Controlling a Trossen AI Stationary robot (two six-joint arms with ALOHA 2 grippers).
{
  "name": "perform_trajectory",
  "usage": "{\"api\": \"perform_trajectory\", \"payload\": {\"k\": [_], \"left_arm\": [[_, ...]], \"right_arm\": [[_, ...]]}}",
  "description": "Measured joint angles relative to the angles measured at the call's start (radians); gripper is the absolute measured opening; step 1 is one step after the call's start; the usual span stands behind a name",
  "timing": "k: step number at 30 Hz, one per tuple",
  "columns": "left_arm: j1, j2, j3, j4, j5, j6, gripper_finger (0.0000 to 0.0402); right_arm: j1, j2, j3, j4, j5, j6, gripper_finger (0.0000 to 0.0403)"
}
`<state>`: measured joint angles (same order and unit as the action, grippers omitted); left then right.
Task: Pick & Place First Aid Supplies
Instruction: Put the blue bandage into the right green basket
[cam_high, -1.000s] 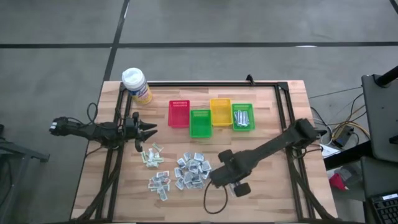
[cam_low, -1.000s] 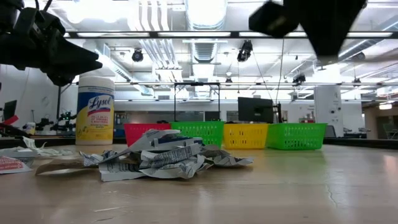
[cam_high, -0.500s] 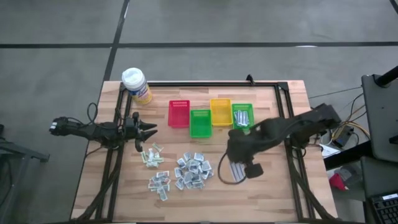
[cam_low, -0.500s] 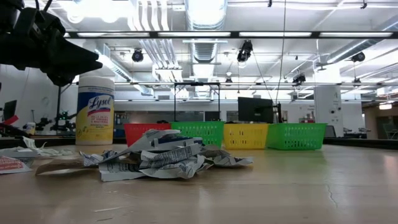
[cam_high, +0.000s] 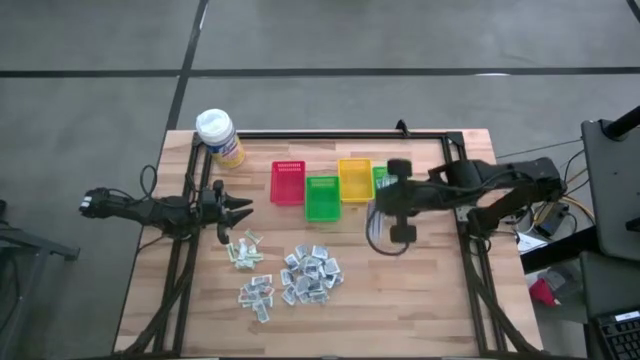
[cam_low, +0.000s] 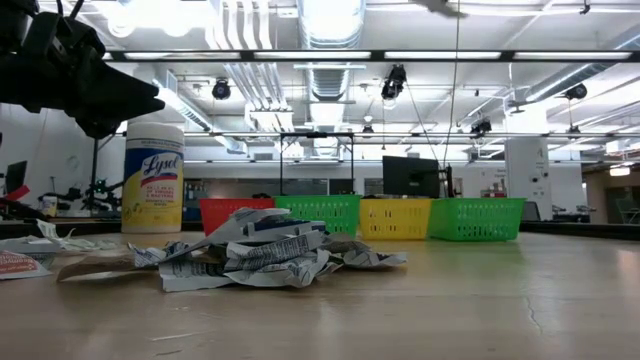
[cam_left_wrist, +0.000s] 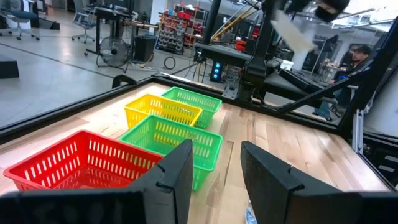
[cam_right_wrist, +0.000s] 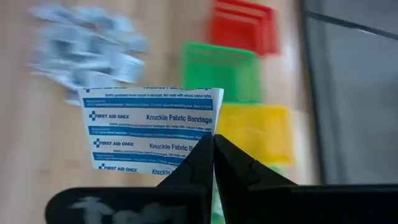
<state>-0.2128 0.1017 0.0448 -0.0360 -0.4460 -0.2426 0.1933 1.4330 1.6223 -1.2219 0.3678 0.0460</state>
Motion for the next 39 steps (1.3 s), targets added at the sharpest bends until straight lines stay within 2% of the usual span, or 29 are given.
{"api": "perform_trajectory", "payload": {"k": [7, 13, 25, 34, 39], "left_arm": [[0.000, 0.000, 0.000, 0.000, 0.000, 0.000, 0.0131], [0.000, 0.000, 0.000, 0.000, 0.000, 0.000, 0.0131], [0.000, 0.000, 0.000, 0.000, 0.000, 0.000, 0.0131], [0.000, 0.000, 0.000, 0.000, 0.000, 0.000, 0.0131], [0.000, 0.000, 0.000, -0.001, 0.000, 0.000, 0.0131]], "right_arm": [[-0.096, 0.015, -0.035, -0.037, 0.182, -0.055, 0.0008], [-0.207, 0.037, -0.080, -0.038, 0.212, -0.155, 0.0008], [-0.405, 0.042, -0.248, 0.000, 0.124, -0.269, 0.0008], [-0.508, 0.043, -0.402, 0.202, 0.033, -0.389, 0.0008], [-0.559, 0.043, -0.457, 0.262, 0.015, -0.437, 0.0008]]}}
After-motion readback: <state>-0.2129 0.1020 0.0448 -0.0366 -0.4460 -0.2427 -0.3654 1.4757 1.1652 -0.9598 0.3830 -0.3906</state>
